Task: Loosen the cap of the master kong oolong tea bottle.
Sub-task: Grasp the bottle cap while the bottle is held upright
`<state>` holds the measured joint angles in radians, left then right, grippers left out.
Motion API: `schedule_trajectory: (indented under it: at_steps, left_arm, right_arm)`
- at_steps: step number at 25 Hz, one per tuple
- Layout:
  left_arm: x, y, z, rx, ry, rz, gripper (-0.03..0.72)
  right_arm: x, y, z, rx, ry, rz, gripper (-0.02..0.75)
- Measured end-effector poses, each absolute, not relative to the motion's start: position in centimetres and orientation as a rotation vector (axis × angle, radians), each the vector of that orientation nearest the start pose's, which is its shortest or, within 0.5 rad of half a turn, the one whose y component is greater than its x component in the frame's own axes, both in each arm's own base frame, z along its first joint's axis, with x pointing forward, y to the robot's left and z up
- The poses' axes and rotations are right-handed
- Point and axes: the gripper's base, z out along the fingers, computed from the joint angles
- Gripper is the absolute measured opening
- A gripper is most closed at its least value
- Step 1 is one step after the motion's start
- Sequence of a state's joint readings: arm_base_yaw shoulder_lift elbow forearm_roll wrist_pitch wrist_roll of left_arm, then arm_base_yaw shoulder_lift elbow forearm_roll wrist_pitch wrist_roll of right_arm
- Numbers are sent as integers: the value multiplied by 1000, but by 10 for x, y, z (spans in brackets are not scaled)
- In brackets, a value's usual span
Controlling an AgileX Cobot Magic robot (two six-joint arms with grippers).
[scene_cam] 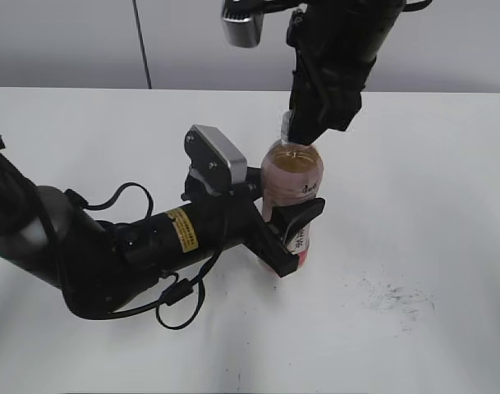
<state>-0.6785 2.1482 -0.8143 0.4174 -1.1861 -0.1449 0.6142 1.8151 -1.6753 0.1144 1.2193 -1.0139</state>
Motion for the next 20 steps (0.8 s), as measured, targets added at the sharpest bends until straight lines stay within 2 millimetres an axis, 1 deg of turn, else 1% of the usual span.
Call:
schedule_trajectory:
  at_steps: [4,6,7,10,13,15,17,20]
  left_arm:
    - [267,-260,100,864,1490,-813,389]
    - [267,-260,100,864,1490,-813,389]
    - [267,-260,100,864,1490,-813,389]
    - [267,-260,100,865,1490,-813,389]
    - [267,-260,100,864,1490,-814,389]
    - [267,-260,100,864,1490,-814,389]
    - [267,-260,100,864,1490,-814,389]
    - [267,-260,100,864,1490,-814,389]
  right_arm:
    - [306,231,311,-1929,2058,129,486]
    - [305,231,315,-1813,2153,160,536]
    - [304,230,317,-1727,2213,179,547]
    - [304,228,326,-1327,2463,231,561]
    - [304,226,328,-999,2625,270,566]
    - [304,226,328,-811,2703,303,566]
    - [304,226,328,-662,2754,327,566]
    - [305,227,326,-579,2786,339,566]
